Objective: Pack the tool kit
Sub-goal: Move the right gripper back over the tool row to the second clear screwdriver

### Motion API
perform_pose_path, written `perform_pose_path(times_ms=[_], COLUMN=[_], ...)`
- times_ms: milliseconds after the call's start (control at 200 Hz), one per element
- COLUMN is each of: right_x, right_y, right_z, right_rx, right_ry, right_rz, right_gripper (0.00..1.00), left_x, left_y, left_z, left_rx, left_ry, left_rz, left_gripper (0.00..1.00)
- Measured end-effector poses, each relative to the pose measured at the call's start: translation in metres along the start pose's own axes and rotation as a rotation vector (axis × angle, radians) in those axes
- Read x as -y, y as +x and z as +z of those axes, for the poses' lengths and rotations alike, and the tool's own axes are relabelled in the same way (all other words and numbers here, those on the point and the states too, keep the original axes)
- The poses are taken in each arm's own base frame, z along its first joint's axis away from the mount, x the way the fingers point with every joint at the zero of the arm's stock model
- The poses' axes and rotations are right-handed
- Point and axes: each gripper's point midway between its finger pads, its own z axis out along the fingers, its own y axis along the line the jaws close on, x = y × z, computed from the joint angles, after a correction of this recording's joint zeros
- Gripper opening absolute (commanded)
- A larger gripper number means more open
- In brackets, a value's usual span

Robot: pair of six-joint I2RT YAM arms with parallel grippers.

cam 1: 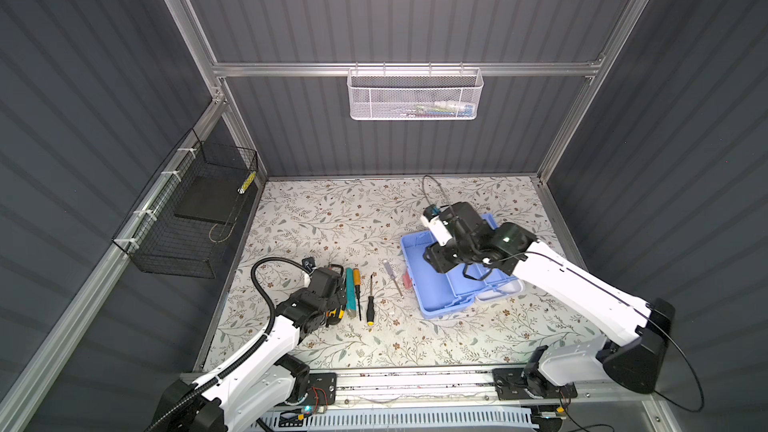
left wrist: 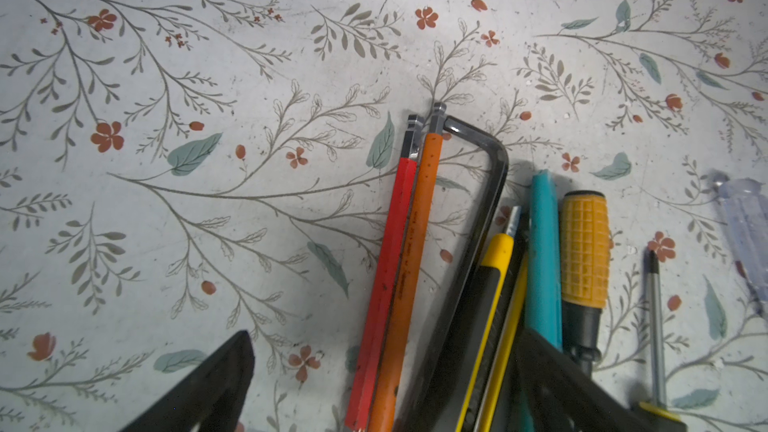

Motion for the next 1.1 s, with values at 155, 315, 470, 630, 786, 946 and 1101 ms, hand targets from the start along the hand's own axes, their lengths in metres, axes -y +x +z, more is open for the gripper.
perform_pose_path(times_ms=[155,315,470,630,786,946,1101], right_x=[-0.039,-0.054,-0.057,-0.061,-0.062,-0.06,-0.057], right_y=[0.0,-0.005,-0.004,-0.001,0.0,-0.005,-0.003], right_z=[0.044,0.08,0.109,0.14,0.166,0.185,0.199], right_rx=[-0.072,-0.133,-0.187,-0.233,-0.268,-0.279,-0.306], right_ry=[-0.025,-0.019,-0.005,0.001,0.015,0.051,0.08], right_rz=[-0.071,-0.082,-0.084,-0.088,-0.091,-0.097,-0.102], right_gripper=[0.56,0.54,0.54,0.54,0.55,0.55,0.57], left_x=[0.001,0.003,0.004,0.005,0.004,0.004,0.003], left_y=[-0.004,-0.011,-0.015,-0.018,-0.017,-0.012,-0.011], left_z=[-0.004,-0.01,-0.014,-0.016,-0.015,-0.01,-0.009], left_rx=[0.02,0.049,0.072,0.083,0.079,0.057,0.051], left_ry=[0.015,0.039,0.055,0.062,0.056,0.041,0.036], left_rz=[-0.011,-0.027,-0.039,-0.045,-0.042,-0.03,-0.027], left_gripper=[0.99,1.0,0.99,0.99,1.0,0.99,0.99])
